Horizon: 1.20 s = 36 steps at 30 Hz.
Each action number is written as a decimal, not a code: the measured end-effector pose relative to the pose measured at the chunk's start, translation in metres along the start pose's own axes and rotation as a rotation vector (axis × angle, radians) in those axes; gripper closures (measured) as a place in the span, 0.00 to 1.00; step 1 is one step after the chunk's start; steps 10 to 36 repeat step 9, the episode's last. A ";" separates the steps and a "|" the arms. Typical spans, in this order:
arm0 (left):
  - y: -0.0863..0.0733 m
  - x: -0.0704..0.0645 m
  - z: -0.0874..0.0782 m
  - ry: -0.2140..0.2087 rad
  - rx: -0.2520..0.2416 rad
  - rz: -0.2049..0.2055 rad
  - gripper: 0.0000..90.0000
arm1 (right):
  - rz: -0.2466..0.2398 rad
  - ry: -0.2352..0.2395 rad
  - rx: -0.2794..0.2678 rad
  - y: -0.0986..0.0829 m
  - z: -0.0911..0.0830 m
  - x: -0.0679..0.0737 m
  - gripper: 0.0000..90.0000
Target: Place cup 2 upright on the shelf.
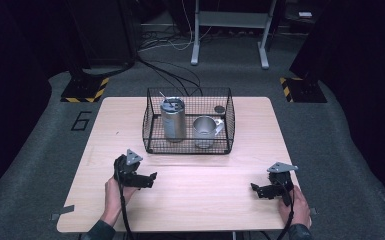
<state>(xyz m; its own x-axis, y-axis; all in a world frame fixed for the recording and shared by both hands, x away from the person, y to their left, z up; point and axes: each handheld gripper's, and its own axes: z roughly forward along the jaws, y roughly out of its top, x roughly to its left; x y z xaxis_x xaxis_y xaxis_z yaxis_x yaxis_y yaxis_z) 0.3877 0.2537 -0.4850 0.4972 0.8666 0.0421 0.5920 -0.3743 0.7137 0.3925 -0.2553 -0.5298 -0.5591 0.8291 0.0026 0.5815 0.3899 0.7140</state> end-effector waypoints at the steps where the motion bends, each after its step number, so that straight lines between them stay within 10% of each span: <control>1: 0.000 0.000 0.000 0.000 0.000 0.000 0.00 | 0.000 0.000 0.000 0.000 0.000 0.000 0.00; 8: -0.031 0.016 0.011 0.040 0.010 -0.081 0.00 | 0.000 0.000 0.000 0.000 0.000 0.000 0.00; 36: -0.031 0.016 0.011 0.040 0.010 -0.081 0.00 | 0.000 0.000 0.000 0.000 0.000 0.000 0.00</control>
